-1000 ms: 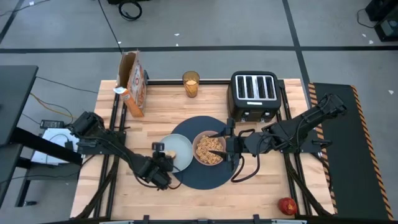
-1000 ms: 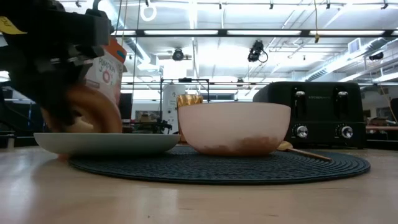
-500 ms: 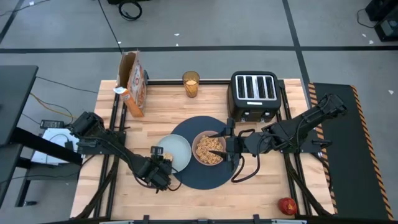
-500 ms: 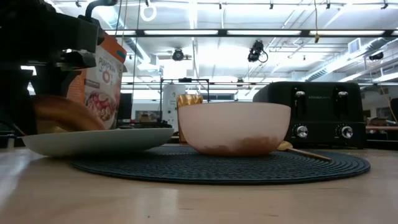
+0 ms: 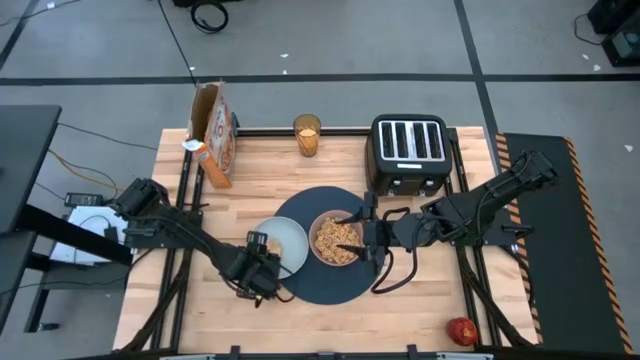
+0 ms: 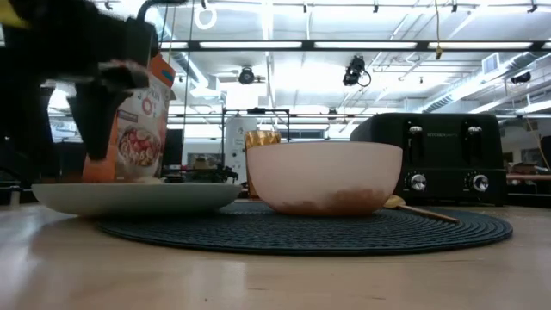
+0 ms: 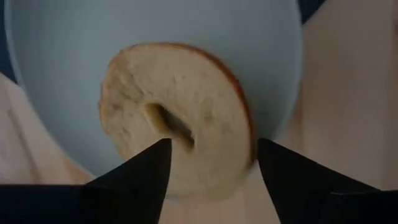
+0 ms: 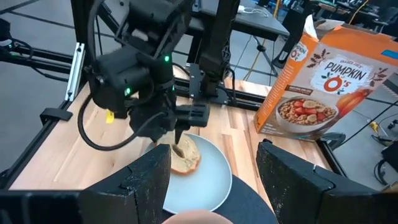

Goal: Arrange a breakfast setting
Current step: Put the bagel on the plate, then put the apple on the plate

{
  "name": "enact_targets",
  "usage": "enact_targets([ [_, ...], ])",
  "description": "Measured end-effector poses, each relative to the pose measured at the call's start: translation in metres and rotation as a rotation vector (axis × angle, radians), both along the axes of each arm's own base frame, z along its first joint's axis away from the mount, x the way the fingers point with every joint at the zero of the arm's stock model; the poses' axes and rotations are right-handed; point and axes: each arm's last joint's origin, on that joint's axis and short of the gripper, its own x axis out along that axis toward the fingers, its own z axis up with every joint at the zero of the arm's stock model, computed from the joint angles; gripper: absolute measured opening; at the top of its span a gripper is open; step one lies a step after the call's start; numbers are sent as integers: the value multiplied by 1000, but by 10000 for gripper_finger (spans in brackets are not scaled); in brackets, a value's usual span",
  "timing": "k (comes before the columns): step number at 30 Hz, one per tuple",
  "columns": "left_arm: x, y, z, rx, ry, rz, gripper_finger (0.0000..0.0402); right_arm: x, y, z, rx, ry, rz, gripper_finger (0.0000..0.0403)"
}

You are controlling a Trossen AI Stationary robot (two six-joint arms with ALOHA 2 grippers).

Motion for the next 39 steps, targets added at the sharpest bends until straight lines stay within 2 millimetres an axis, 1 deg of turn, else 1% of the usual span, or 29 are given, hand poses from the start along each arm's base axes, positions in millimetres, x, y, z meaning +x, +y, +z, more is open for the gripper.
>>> enact_targets([
  [3, 2, -4, 17, 1, 32, -10, 259, 0, 0, -1, 2, 11, 6, 243],
  [6, 4, -5, 34, 8, 46, -7, 265, -1, 0, -4, -4, 38, 4, 243],
  [9, 9, -1, 44, 30, -39, 53, 263, -4, -2, -9, 16, 97, -17, 243],
  [12, 19, 8, 40, 30, -129, 129, 258, -11, -1, -19, 70, 197, -61, 243],
  [15, 27, 20, 24, 15, -201, 181, 254, -24, 2, -31, 151, 324, -134, 243],
  [17, 26, 31, 12, 13, -168, 215, 254, -35, 4, -37, 221, 430, -187, 243],
  [19, 17, 44, 5, 48, -79, 268, 254, -49, 7, -39, 293, 546, -247, 243],
  [20, 10, 50, 8, 74, -40, 299, 254, -55, 9, -40, 328, 597, -274, 243],
  [21, 2, 55, 15, 102, -21, 331, 254, -62, 10, -43, 350, 660, -300, 243],
  [23, -12, 63, 31, 124, -36, 394, 254, -75, 13, -47, 372, 780, -337, 244],
  [25, -29, 68, 42, 84, -69, 451, 254, -83, 18, -52, 411, 865, -353, 250],
  [26, -36, 71, 45, 49, -91, 473, 254, -87, 22, -55, 434, 909, -352, 256],
  [28, -53, 74, 44, -24, -128, 520, 254, -92, 30, -62, 486, 982, -345, 270],
  [31, -79, 82, 30, -59, -135, 598, 254, -99, 43, -69, 565, 1065, -309, 295],
  [34, -98, 86, 13, -63, -157, 654, 254, -102, 51, -71, 646, 1157, -309, 313],
  [35, -102, 87, 5, -65, -169, 663, 254, -102, 52, -71, 668, 1178, -325, 316],
  [37, -102, 86, -9, -107, -217, 661, 254, -102, 60, -74, 684, 1211, -346, 317],
  [39, -99, 85, -20, -150, -263, 648, 254, -101, 75, -80, 688, 1265, -351, 315],
])
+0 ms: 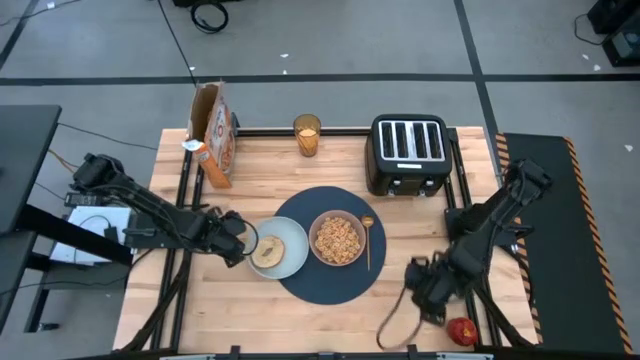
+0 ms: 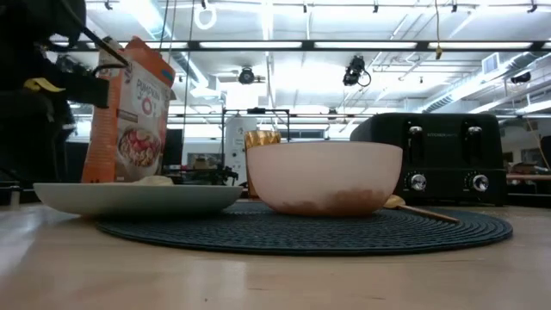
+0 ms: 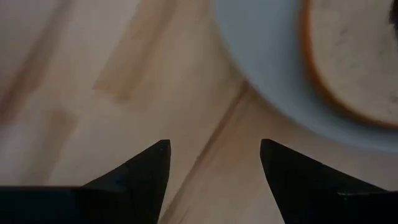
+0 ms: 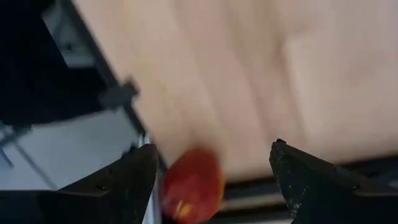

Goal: Arrange a breakfast setting
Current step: Put the apple on the plate

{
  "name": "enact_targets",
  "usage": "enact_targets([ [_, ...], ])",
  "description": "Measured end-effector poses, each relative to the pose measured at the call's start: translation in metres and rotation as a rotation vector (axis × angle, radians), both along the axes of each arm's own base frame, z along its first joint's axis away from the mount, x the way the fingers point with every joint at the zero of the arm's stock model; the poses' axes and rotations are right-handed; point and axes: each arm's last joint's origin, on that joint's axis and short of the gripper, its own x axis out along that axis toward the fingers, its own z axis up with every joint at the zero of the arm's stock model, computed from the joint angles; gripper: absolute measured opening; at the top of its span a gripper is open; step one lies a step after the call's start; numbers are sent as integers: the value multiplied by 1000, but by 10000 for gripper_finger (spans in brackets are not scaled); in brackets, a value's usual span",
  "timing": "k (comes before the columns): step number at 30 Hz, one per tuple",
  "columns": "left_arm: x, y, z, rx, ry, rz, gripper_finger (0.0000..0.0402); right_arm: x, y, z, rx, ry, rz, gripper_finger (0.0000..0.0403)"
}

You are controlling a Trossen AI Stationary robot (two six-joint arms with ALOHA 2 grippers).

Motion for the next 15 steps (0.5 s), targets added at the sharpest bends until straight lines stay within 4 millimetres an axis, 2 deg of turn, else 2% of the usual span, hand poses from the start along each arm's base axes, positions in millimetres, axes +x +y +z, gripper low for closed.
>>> enact_targets([
  [2, 2, -1, -7, -10, -25, -20, 254, 2, 17, -4, 12, 71, 13, 311],
  [5, 3, -1, -7, -6, -27, -23, 254, 4, 43, -5, 3, 182, 33, 308],
  [9, 6, -2, -6, 21, -76, -33, 254, -6, 75, 0, -30, 299, 36, 315],
  [12, 12, -4, -4, 12, -124, -71, 254, -17, 92, -6, -52, 366, 17, 329],
  [15, 13, -5, 0, 3, -107, -81, 254, -25, 101, -13, -71, 434, -22, 335],
])
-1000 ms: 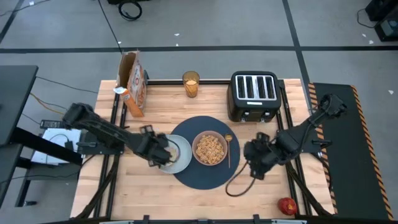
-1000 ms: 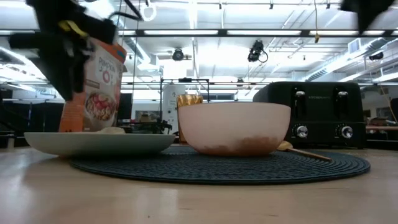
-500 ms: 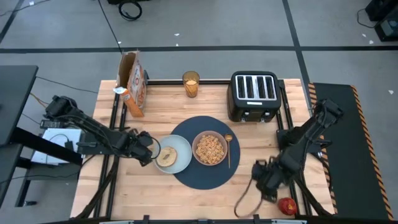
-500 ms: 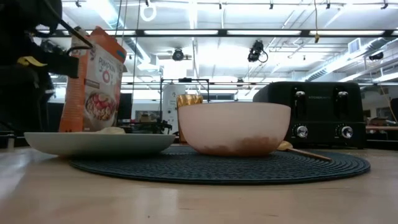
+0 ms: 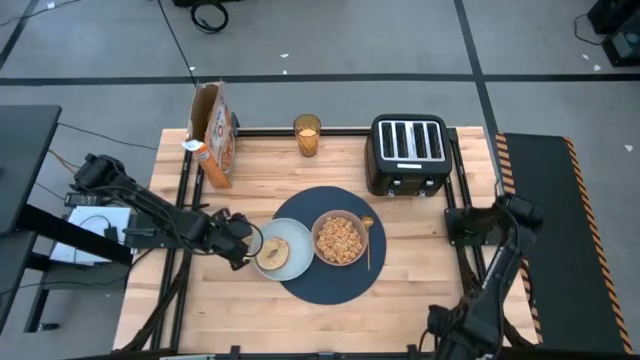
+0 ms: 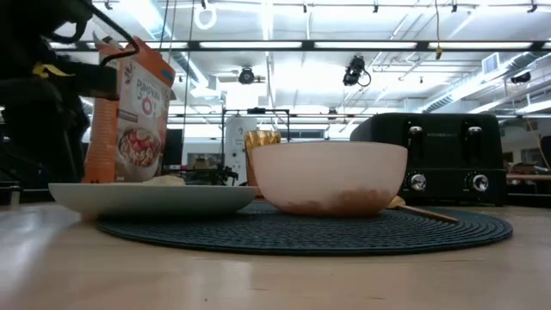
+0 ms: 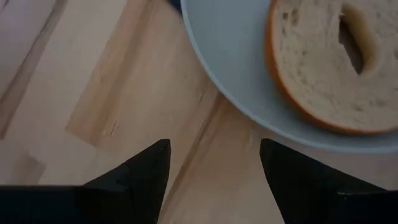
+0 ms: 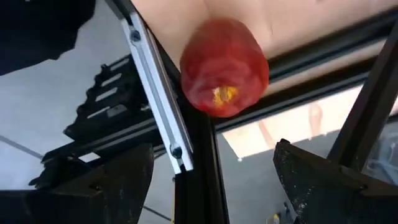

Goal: Arrange a breakfast setting
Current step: Put the apple on the plate

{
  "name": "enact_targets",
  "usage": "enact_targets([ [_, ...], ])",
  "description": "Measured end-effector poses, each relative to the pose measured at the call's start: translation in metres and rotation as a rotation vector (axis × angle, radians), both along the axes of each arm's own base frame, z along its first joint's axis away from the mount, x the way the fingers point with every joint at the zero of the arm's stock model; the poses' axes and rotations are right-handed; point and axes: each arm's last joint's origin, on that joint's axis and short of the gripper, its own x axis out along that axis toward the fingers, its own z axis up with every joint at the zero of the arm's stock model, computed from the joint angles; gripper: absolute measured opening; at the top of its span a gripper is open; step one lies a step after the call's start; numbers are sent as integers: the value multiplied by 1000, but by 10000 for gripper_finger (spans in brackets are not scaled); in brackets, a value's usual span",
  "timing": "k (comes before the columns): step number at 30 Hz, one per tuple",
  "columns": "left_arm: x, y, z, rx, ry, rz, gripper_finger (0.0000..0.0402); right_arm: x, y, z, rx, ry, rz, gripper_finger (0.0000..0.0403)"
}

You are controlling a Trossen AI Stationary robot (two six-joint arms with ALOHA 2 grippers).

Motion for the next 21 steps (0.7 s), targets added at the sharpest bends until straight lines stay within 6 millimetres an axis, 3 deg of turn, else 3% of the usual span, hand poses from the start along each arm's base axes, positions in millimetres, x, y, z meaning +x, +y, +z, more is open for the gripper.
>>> enact_targets([
  [6, 2, -5, 27, 0, 62, 3, 254, -10, 2, -20, -43, 34, 9, 297],
  [12, 8, -16, 51, 11, -14, -1, 254, -2, -3, -43, 12, 60, -23, 244],
  [21, 12, -29, 60, -3, -110, -37, 254, 4, -9, -47, 15, 70, -31, 164],
])
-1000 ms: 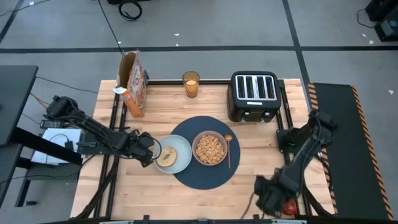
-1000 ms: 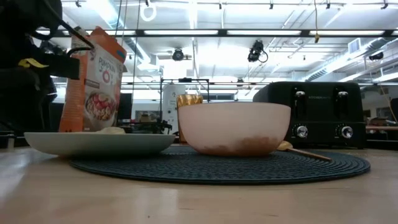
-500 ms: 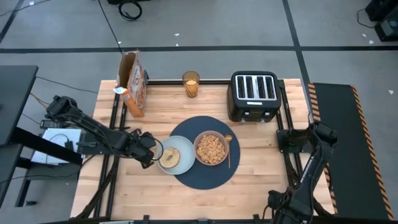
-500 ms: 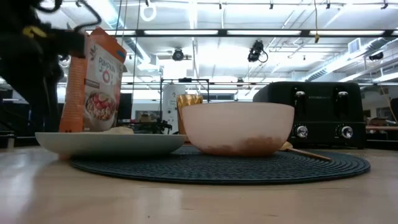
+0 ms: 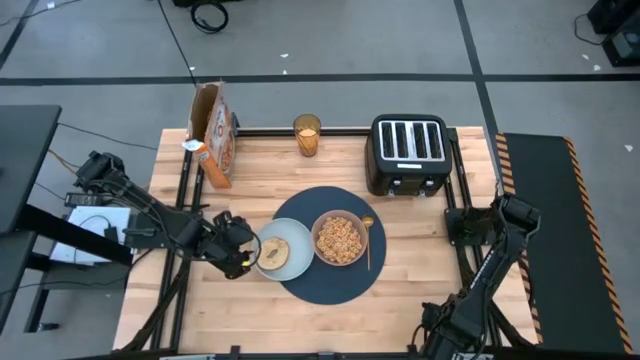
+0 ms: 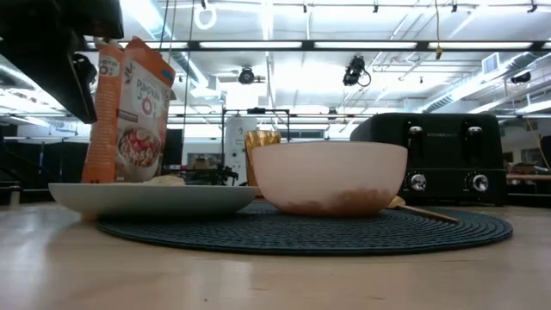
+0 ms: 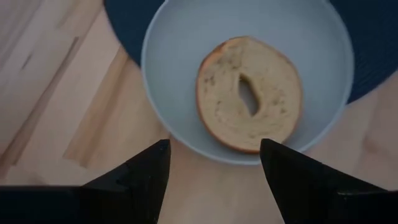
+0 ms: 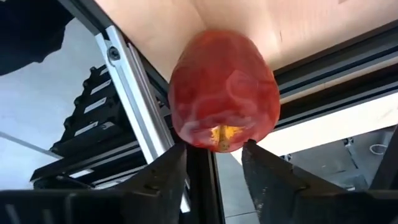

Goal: Arrange a breakfast setting
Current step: Put the apple on the plate

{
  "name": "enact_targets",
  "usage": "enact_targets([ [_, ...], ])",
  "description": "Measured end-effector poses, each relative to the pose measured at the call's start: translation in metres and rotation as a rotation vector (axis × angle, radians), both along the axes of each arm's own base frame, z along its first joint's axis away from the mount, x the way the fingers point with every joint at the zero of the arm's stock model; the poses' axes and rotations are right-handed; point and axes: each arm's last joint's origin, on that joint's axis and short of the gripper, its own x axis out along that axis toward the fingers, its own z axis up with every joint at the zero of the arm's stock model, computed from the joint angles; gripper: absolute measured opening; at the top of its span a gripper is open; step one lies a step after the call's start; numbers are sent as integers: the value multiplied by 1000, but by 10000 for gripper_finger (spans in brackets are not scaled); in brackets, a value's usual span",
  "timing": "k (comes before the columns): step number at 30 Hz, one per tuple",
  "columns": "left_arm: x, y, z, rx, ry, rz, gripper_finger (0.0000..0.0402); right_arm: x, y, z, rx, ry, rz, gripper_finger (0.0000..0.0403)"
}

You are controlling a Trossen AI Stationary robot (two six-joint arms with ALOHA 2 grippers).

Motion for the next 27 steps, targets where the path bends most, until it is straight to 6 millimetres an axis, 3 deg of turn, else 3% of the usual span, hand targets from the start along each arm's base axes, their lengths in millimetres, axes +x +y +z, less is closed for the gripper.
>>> enact_targets([
  [9, 1, -3, 1, -10, -31, -9, 254, -3, 1, -16, 4, 30, 26, 114],
  [17, 1, -3, 1, -10, -32, -8, 254, -3, 0, -16, 13, 27, 63, 84],
  [24, 2, -3, 1, -9, -37, -7, 254, -4, -1, -16, 25, 13, 110, 18],
  [27, 2, -3, 1, -9, -37, -7, 254, -3, -1, -14, 24, 8, 126, 16],
])
